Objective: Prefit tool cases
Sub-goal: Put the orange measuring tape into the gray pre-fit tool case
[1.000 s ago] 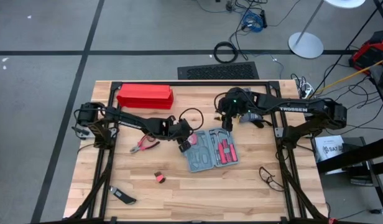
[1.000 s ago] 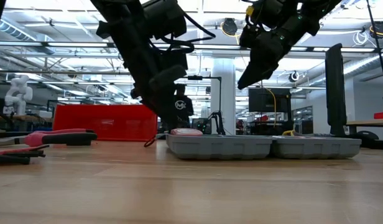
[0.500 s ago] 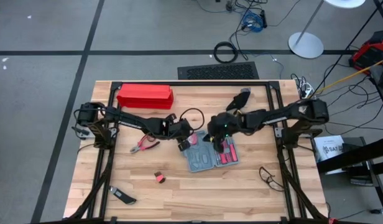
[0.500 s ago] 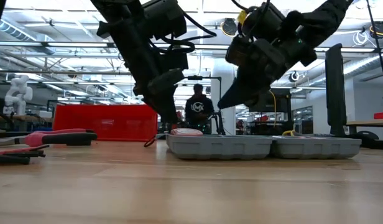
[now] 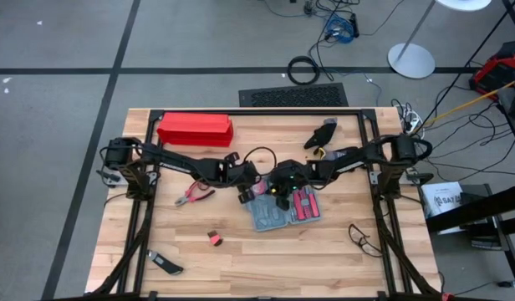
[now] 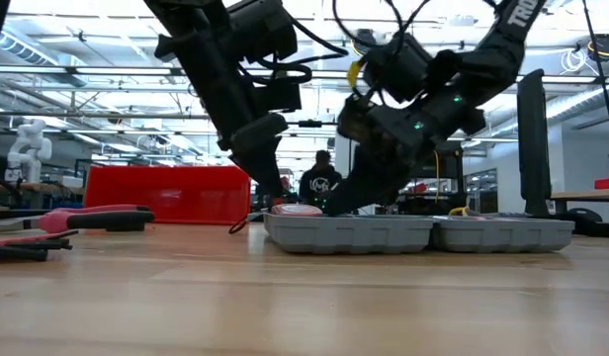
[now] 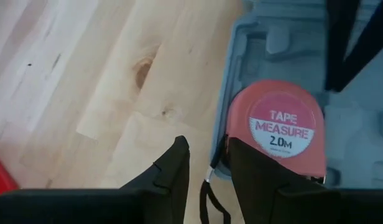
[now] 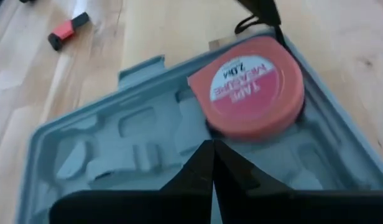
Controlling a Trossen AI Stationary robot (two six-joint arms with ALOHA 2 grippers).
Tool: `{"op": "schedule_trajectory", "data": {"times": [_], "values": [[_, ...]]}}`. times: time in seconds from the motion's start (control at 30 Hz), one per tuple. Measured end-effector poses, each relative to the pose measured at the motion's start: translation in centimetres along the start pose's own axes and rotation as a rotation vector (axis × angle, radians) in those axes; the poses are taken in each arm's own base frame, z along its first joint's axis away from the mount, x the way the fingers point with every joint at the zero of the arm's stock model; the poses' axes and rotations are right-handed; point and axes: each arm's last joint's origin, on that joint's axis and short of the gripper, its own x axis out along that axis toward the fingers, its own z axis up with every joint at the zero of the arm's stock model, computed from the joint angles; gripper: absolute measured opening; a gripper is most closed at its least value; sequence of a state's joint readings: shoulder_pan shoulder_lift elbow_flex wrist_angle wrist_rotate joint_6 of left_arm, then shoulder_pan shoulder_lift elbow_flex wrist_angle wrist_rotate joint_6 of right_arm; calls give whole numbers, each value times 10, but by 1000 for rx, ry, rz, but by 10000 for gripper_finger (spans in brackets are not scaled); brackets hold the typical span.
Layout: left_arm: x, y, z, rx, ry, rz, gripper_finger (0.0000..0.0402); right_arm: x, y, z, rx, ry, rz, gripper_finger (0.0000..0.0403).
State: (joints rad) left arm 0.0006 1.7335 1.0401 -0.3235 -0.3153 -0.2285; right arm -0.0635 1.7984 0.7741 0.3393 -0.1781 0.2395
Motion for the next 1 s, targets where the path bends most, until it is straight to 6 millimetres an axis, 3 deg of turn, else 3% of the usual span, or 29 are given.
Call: {"op": "schedule_trajectory", "data": {"times": [0.2, 0.73, 1.0], "values": [[5, -2, -2, 5, 15, -19, 116, 15, -2, 7, -22, 33, -49, 0], [6, -6, -2, -43, 29, -105, 116, 12, -8, 22, -86, -64, -132, 0], [-6, 2, -9, -14, 96, -19, 116, 11, -11, 18, -60, 6, -152, 0]]}}
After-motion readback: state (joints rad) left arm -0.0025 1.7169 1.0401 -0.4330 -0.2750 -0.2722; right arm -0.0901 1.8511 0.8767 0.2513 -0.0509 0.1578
